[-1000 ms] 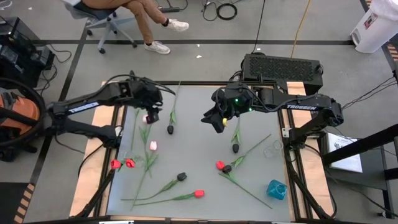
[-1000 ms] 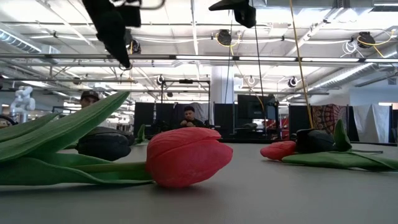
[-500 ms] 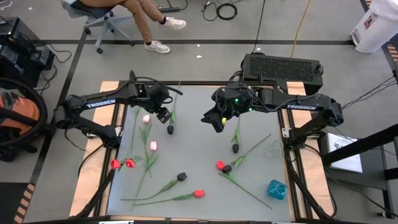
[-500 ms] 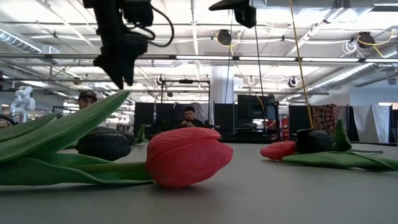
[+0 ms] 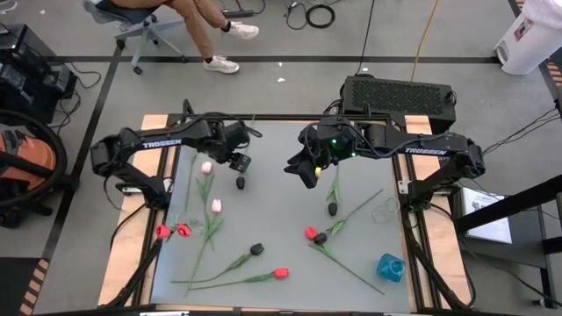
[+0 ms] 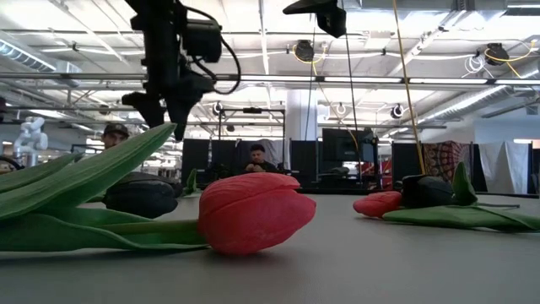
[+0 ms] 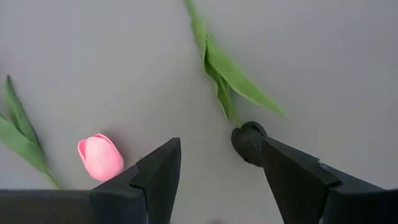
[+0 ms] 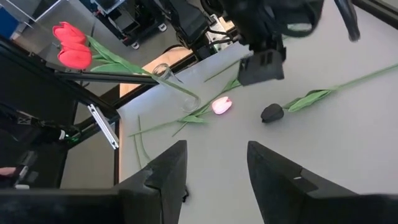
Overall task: Sort flowers into vase by color
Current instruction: Put the top left black tulip into the right transparent vase
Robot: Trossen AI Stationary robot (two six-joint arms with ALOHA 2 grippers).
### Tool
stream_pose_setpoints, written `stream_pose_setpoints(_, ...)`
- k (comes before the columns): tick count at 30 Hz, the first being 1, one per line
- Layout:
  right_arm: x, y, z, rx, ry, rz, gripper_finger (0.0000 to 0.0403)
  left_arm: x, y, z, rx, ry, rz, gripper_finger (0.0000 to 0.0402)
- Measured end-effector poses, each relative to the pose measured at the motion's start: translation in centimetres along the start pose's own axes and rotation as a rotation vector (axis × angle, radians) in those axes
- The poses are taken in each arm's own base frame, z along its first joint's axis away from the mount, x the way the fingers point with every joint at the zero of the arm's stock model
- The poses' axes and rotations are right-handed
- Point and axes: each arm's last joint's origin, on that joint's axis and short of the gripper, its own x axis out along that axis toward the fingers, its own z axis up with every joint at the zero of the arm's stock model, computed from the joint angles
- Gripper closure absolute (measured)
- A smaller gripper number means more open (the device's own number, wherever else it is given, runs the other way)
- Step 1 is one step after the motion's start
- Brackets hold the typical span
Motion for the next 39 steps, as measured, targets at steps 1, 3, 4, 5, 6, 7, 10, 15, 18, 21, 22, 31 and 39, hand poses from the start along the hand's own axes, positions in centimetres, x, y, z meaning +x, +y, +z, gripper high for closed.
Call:
stream_pose_setpoints(1, 0.0, 0.0, 0.0, -0.001, 0.000, 0.000, 0.0243, 0.3, -0.1, 0.1, -0.010, 0.006, 0.003, 0.0176)
stream_pose_setpoints(3, 0.0, 0.0, 0.0, -0.014, 0.000, 0.000, 0.0243, 0.9, -0.4, 0.3, -0.035, 0.025, -0.004, 0.0176)
stream_pose_setpoints(4, 0.0, 0.0, 0.0, -0.019, 0.000, 0.000, 0.0243, 1.3, -0.5, 0.4, -0.047, 0.036, -0.005, 0.0176)
stream_pose_setpoints(5, 0.0, 0.0, 0.0, -0.023, 0.001, 0.000, 0.0243, 1.7, -0.7, 0.5, -0.058, 0.046, -0.008, 0.0176)
stream_pose_setpoints(6, 0.0, 0.0, 0.0, -0.026, 0.000, 0.000, 0.0243, 2.1, -0.9, 0.6, -0.062, 0.056, -0.016, 0.0176)
stream_pose_setpoints(7, 0.0, 0.0, 0.0, -0.029, 0.000, 0.000, 0.0243, 2.5, -1.1, 0.7, -0.067, 0.062, -0.026, 0.0176)
stream_pose_setpoints(10, 0.0, 0.0, 0.0, -0.044, 0.000, 0.000, 0.0243, 3.6, -1.7, 0.8, -0.090, 0.091, -0.027, 0.0176)
stream_pose_setpoints(15, 0.0, 0.0, 0.0, -0.049, 0.000, 0.000, 0.0243, 4.9, -2.3, 0.8, -0.131, 0.110, -0.009, 0.0176)
stream_pose_setpoints(18, 0.0, 0.0, 0.0, -0.059, 0.001, 0.000, 0.0243, 5.6, -2.7, 1.1, -0.155, 0.098, -0.017, 0.0176)
stream_pose_setpoints(21, 0.0, 0.0, 0.0, -0.060, 0.001, 0.000, 0.0243, 6.0, -2.9, 1.3, -0.167, 0.084, -0.026, 0.0176)
stream_pose_setpoints(22, 0.0, 0.0, 0.0, -0.060, 0.001, 0.000, 0.0243, 6.1, -3.0, 1.4, -0.168, 0.079, -0.025, 0.0176)
stream_pose_setpoints(31, 0.0, 0.0, 0.0, -0.060, 0.001, 0.001, 0.0243, 6.9, -2.3, 2.0, -0.211, 0.045, 0.048, 0.0176)
stream_pose_setpoints(39, 0.0, 0.0, 0.0, -0.060, 0.002, 0.001, 0.0243, 8.0, -1.7, 3.2, -0.246, 0.034, 0.037, 0.0176)
